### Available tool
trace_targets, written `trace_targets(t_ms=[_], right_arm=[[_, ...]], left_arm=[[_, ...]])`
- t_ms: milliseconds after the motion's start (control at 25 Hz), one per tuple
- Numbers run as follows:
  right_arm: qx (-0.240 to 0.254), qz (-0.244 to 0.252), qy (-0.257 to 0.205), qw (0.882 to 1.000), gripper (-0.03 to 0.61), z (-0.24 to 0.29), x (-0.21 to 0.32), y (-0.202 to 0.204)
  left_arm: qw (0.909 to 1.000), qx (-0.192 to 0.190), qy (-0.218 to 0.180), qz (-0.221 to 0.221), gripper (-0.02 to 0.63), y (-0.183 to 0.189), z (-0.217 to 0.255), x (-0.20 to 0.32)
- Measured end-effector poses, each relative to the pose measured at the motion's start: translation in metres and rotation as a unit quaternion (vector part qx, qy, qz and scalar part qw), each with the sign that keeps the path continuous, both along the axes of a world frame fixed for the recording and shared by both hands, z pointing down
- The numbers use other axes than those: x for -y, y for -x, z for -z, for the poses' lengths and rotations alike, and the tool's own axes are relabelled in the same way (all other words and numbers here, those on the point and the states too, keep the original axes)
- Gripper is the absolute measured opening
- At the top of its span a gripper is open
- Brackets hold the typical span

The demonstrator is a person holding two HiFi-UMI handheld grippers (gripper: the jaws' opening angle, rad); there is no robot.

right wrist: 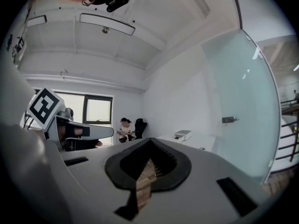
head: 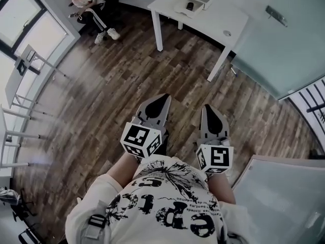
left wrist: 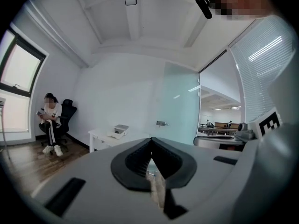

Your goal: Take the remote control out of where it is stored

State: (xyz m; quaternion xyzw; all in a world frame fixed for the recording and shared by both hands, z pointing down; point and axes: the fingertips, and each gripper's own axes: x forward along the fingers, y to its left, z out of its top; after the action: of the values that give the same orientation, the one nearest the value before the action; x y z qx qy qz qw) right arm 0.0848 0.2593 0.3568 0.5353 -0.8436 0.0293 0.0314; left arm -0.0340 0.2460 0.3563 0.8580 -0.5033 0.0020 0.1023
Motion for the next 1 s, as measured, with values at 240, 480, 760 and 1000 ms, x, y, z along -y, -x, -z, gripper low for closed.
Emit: trace_targets(t_ms=[240,480,760,1000], right_arm=[[-0.013,-0.038,-0.002,0.999,0.0,0.0,0.085,0.024],[-0.026,-0.078,-0.011,0.997,0.0,0.019,0.177,0.058],[-0.021,-0.098,-0.021,0.995,0.0,0.03,0.265,0.092],[-0.036,-0.09,-0.006,0.995,0.0,0.021,0.321,0.103]], left_arm=[[0.9994,0.001,-0.011,-0.033,0.008,0.023,0.005,0.1],[0.9977,0.007,-0.009,-0.067,0.008,0.057,0.016,0.201],[0.998,0.0,-0.008,-0.063,0.008,0.109,0.02,0.29],[0.9988,-0.005,0.013,-0.047,0.008,0.129,0.008,0.339]])
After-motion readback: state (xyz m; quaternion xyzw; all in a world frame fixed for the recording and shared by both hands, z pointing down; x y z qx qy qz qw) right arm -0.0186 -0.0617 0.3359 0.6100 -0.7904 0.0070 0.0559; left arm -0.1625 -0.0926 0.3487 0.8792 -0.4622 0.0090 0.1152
